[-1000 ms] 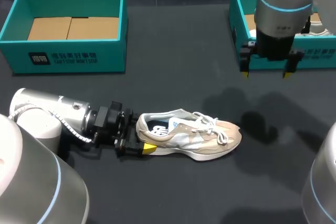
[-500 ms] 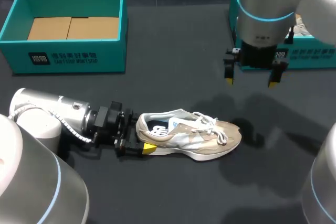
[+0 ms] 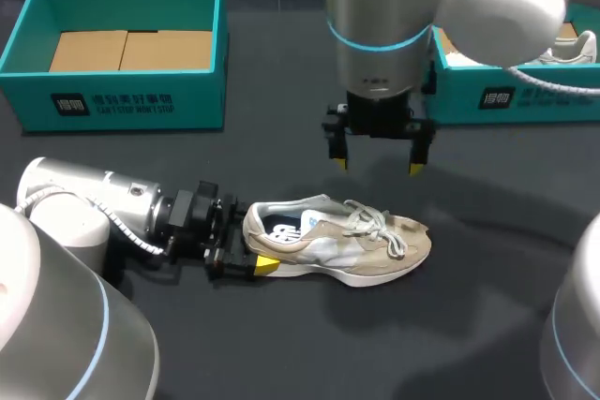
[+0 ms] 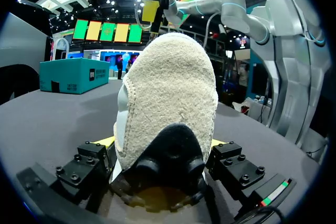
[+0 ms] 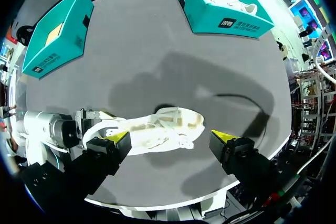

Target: Take the shoe out of the shoebox, open the shoe tongue, remove and reinsert the insole, then place the shoe into the shoebox

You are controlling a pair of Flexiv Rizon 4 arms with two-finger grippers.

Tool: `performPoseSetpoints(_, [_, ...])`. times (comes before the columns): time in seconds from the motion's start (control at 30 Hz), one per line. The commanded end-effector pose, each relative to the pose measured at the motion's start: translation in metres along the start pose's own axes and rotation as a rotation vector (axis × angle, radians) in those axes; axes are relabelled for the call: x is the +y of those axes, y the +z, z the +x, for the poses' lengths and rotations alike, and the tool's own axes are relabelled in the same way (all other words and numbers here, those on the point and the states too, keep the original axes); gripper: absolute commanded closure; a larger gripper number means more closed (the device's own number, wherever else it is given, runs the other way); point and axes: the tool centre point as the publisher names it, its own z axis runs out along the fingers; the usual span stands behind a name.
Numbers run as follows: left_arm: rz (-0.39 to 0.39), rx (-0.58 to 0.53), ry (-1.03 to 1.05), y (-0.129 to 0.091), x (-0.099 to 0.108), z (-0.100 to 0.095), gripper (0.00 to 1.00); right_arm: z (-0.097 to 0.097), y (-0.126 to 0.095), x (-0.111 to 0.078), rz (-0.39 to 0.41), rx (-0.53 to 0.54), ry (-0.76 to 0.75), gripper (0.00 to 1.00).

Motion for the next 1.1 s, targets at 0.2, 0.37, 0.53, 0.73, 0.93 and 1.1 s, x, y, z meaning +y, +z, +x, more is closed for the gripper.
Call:
performPoseSetpoints(0.2, [0.000,-0.002,0.000,-0.001,0.003,0.000,1.00,0.023,0.003,0.002,0.004,-0.067,0.000,0.00])
performPoseSetpoints(0.37, [0.000,-0.002,0.000,-0.001,0.003,0.000,1.00,0.062,0.008,-0.017,-0.010,-0.142,-0.014,0.00])
performPoseSetpoints(0.53, [0.000,-0.002,0.000,-0.001,0.003,0.000,1.00,0.080,0.012,-0.031,-0.023,-0.169,-0.074,0.00])
performPoseSetpoints(0.73, [0.000,-0.002,0.000,-0.001,0.003,0.000,1.00,0.087,0.022,-0.045,-0.025,-0.238,-0.075,0.00])
performPoseSetpoints(0.93, [0.000,-0.002,0.000,-0.001,0.003,0.000,1.00,0.089,0.036,-0.052,-0.020,-0.272,-0.061,0.00])
performPoseSetpoints(1.1, [0.000,-0.002,0.000,-0.001,0.003,0.000,1.00,0.091,0.048,-0.057,-0.008,-0.305,-0.039,0.00])
